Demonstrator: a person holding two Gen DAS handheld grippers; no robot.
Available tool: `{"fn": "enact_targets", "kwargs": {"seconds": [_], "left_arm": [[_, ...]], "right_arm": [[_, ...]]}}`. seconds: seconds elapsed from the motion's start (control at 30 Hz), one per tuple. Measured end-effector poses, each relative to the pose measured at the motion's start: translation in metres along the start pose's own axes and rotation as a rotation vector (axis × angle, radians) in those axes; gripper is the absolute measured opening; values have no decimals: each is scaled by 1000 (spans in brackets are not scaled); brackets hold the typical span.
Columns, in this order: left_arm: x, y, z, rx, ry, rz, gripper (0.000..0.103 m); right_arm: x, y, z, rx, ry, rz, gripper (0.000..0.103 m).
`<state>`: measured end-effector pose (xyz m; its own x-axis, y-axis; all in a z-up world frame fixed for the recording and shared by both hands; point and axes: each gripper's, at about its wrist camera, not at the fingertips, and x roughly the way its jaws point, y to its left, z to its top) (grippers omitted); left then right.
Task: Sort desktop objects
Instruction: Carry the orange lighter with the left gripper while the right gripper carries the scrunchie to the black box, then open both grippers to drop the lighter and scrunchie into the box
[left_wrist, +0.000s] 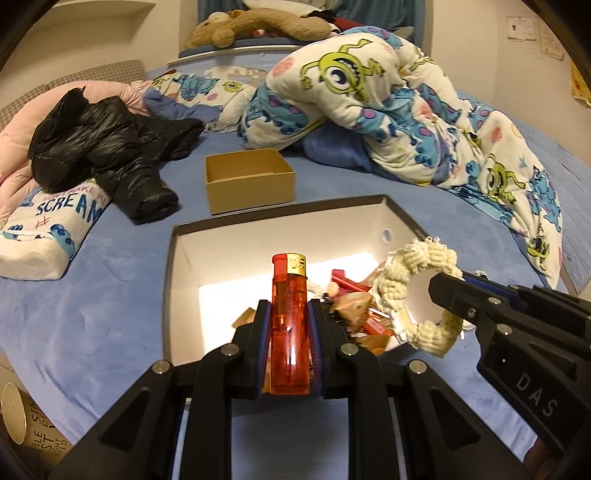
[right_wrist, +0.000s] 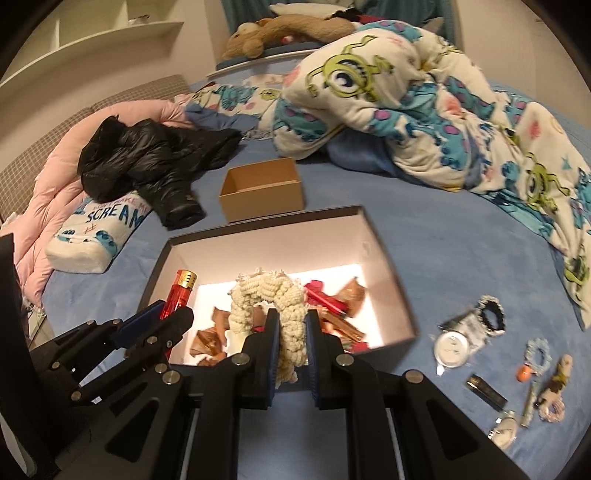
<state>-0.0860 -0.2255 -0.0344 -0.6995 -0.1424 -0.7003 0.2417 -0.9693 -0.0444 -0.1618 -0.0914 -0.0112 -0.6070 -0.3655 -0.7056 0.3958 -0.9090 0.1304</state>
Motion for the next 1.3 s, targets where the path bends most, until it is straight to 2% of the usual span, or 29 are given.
{"fn": "enact_targets", "kwargs": {"seconds": [0.23, 0.6, 0.7, 0.73, 0.77, 0.83, 0.87, 0.9, 0.93, 1.17, 1.3], "left_arm": [[18, 13, -1, -10, 23, 7, 20], [52, 4, -14, -2, 62, -18, 20], [57, 2, -16, 2, 63, -5, 22], [58, 3, -17, 3, 66, -2, 31], [58, 2, -17, 3, 65, 2, 52], [55, 2, -17, 2, 49, 21, 72], [52, 2, -17, 4, 27, 24, 72], [50, 2, -16, 6, 20, 23, 72], [49, 2, -15, 8, 17, 23, 73], [42, 2, -9, 14, 10, 35, 83], [34, 3, -6, 13, 3, 47, 91]], "right_arm": [[23, 7, 2, 0, 26, 8, 14], [52, -2, -2, 9, 58, -1, 14], [58, -3, -4, 9, 67, 1, 16], [59, -3, -5, 7, 69, 6, 17], [60, -2, -5, 1, 67, 10, 17], [60, -1, -6, -3, 67, 15, 35], [60, 0, -6, -1, 67, 19, 42], [60, 0, -6, 0, 66, 18, 55], [60, 0, -6, 1, 65, 17, 58], [54, -2, -1, 9, 54, 8, 61], [50, -3, 0, 11, 51, -2, 79]]}}
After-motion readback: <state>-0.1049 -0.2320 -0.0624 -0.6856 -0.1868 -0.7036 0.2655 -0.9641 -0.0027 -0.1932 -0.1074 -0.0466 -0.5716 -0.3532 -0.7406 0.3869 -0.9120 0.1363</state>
